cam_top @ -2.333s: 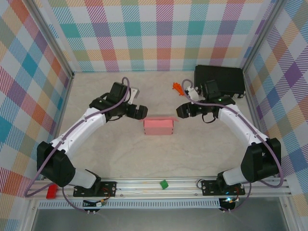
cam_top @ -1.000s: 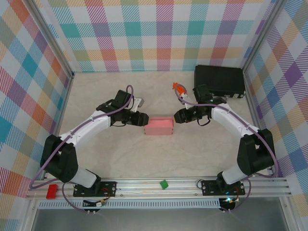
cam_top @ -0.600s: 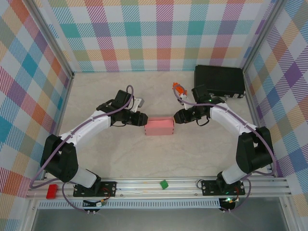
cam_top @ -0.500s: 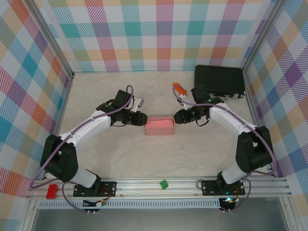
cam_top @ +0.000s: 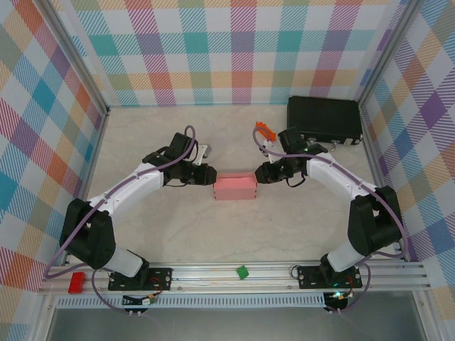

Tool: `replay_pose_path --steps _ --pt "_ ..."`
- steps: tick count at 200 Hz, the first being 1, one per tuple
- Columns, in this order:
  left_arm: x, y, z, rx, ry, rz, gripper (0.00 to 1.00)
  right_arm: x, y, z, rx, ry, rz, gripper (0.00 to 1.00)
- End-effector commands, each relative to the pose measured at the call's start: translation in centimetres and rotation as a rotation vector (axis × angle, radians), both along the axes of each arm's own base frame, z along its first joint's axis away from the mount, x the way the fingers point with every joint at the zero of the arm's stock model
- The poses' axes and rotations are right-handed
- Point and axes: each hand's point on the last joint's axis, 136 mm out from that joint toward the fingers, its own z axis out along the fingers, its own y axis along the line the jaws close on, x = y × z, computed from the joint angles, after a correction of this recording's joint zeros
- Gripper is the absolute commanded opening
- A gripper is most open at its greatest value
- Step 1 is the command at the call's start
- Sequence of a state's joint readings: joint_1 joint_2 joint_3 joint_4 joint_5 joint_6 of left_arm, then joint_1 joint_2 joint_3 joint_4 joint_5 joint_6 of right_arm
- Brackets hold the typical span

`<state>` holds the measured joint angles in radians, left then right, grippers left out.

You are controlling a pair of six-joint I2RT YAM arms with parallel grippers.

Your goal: Fold the paper box

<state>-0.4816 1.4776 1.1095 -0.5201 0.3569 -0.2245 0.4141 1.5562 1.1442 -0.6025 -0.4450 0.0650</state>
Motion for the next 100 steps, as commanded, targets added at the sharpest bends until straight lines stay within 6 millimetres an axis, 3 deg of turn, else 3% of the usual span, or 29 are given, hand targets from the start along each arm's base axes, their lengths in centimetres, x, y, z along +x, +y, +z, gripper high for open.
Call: replay_pose_path --steps 1,100 --pt "0.02 0.03 0.74 -0.028 0.005 0.024 0.29 0.13 0.47 0.19 0.012 -0.001 -0.01 0.19" --pt "-0.13 0.32 0.39 -0.029 0.027 0.061 0.24 0.21 0.72 0.01 0.018 0.023 -0.028 0.14"
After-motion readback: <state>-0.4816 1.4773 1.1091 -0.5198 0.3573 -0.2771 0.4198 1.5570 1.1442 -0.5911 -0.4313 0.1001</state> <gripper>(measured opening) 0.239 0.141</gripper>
